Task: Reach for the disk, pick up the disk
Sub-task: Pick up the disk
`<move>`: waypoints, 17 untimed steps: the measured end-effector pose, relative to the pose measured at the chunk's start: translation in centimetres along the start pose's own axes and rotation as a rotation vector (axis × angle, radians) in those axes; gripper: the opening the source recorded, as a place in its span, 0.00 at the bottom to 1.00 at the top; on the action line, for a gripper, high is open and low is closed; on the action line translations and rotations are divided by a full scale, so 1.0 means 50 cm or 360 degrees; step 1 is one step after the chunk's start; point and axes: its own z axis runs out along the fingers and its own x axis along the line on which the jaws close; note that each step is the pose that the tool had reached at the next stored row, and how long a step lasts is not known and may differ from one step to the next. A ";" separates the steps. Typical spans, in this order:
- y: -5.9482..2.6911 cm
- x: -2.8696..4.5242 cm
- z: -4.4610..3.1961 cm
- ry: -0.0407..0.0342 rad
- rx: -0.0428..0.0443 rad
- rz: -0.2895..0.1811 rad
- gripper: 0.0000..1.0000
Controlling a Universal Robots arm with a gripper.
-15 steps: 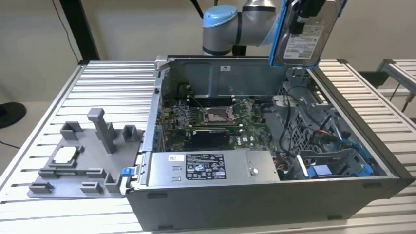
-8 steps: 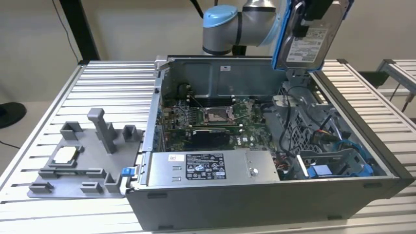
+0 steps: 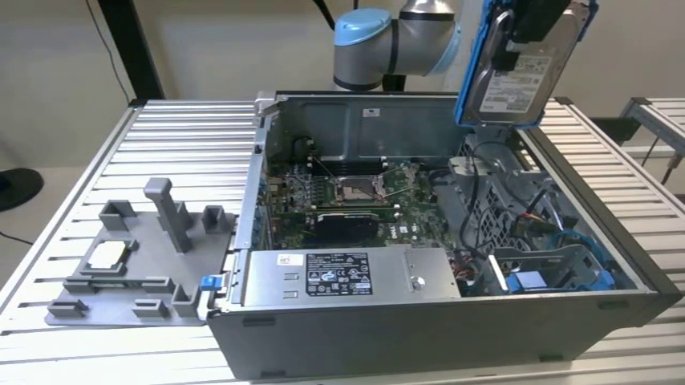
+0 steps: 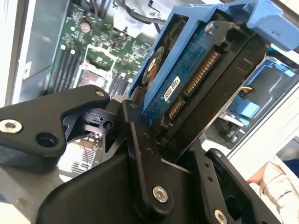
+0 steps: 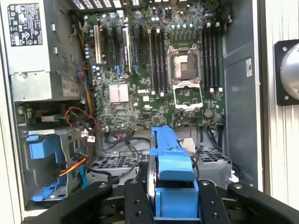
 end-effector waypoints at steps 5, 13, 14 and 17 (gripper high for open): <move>-0.005 0.032 0.000 0.0000 0.0000 0.0000 0.00; -0.013 0.085 0.000 0.0000 -0.0002 0.0000 0.00; -0.014 0.092 0.000 0.0000 -0.0002 0.0000 0.00; -0.016 0.112 0.000 0.0000 -0.0002 0.0000 0.00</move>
